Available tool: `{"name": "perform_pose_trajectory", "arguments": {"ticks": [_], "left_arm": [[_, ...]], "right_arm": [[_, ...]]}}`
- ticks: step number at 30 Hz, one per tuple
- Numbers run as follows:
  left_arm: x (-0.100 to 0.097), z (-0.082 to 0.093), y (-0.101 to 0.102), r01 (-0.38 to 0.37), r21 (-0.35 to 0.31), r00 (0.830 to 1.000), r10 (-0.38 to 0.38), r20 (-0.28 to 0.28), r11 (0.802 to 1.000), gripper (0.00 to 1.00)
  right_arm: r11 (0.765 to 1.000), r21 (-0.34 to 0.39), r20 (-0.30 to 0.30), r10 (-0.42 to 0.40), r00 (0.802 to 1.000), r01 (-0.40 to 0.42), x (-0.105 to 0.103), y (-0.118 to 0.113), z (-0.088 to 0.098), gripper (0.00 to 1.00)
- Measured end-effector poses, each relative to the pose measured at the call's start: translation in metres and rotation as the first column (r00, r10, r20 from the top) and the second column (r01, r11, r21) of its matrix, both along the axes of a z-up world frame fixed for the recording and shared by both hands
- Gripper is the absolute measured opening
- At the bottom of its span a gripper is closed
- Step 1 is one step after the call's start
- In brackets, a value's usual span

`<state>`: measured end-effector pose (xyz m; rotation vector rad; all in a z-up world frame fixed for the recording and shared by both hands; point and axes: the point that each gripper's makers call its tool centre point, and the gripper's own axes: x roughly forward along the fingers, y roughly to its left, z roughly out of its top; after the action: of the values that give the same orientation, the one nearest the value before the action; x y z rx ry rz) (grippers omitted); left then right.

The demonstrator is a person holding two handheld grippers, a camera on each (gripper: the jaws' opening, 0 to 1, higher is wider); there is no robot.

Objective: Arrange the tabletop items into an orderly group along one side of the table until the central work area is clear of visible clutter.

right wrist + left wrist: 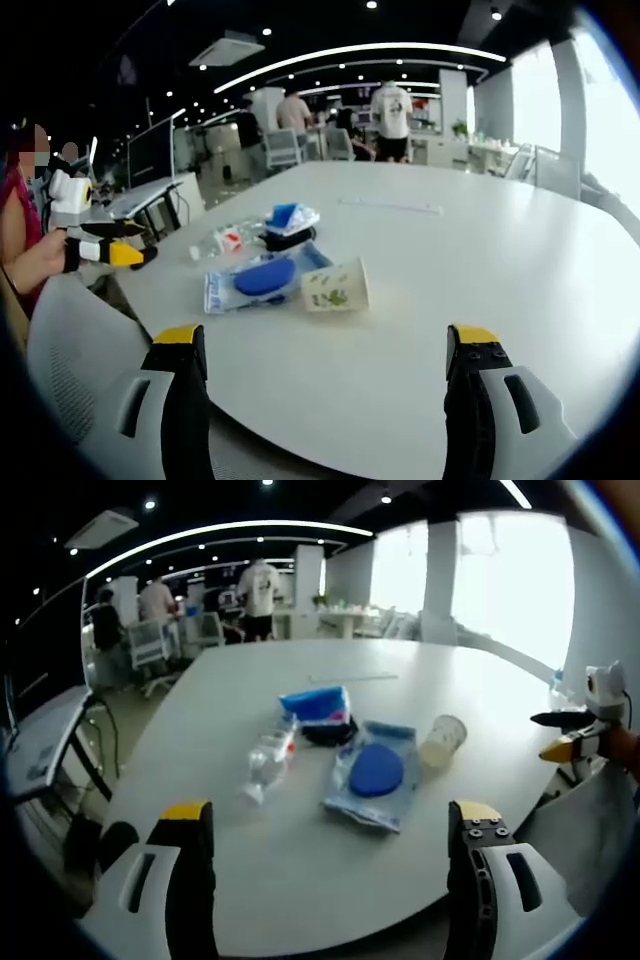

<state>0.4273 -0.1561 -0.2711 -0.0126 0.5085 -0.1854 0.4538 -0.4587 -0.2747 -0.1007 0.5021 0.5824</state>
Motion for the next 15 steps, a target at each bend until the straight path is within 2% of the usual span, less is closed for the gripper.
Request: {"name": "perform_pose_trajectory", "arguments": {"ticks": [15], "left_arm": [[-0.0010,-0.0003,0.0018,-0.008,0.005,1.000,0.008,-0.002,1.000,0.95]], "right_arm": [[1.000,-0.002,-0.004,-0.001,1.000,0.001,-0.0010,-0.0005,-0.0009,0.98]]}}
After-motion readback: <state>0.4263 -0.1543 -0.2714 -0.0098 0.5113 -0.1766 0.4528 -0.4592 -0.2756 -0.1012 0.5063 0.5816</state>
